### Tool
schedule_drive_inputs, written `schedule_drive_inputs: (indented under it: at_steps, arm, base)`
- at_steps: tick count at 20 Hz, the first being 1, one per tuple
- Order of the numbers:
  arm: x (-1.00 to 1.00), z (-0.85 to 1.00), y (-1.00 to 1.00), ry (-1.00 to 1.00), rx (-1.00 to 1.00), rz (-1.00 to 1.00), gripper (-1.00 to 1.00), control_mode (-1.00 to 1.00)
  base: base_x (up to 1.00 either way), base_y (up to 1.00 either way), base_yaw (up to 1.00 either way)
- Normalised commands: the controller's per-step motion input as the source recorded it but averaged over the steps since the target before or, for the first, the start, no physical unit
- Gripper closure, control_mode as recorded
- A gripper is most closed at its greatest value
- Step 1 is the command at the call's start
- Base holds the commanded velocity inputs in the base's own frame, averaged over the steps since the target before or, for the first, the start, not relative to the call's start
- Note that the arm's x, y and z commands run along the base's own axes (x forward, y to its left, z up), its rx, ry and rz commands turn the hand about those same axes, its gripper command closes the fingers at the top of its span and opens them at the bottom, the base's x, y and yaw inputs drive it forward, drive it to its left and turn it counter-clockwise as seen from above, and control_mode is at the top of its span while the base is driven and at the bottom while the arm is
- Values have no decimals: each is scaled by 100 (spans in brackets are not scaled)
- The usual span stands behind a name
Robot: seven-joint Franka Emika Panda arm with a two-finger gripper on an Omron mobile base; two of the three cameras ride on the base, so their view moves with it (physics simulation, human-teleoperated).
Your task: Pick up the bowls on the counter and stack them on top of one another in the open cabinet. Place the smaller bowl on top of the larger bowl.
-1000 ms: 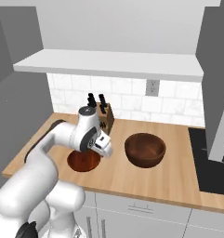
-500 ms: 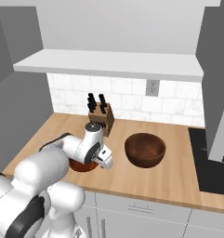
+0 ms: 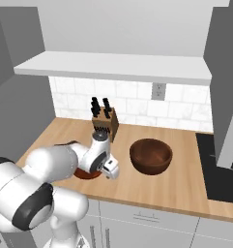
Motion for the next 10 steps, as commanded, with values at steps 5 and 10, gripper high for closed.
schedule_drive_inputs:
  at_steps: [5,10]
  arm:
    - [6,-14,0,0,0,0,100,-100]
    - [0,1,0,0,0,0,100,-100]
  base:
    - [0,0,0]
    - [0,0,0]
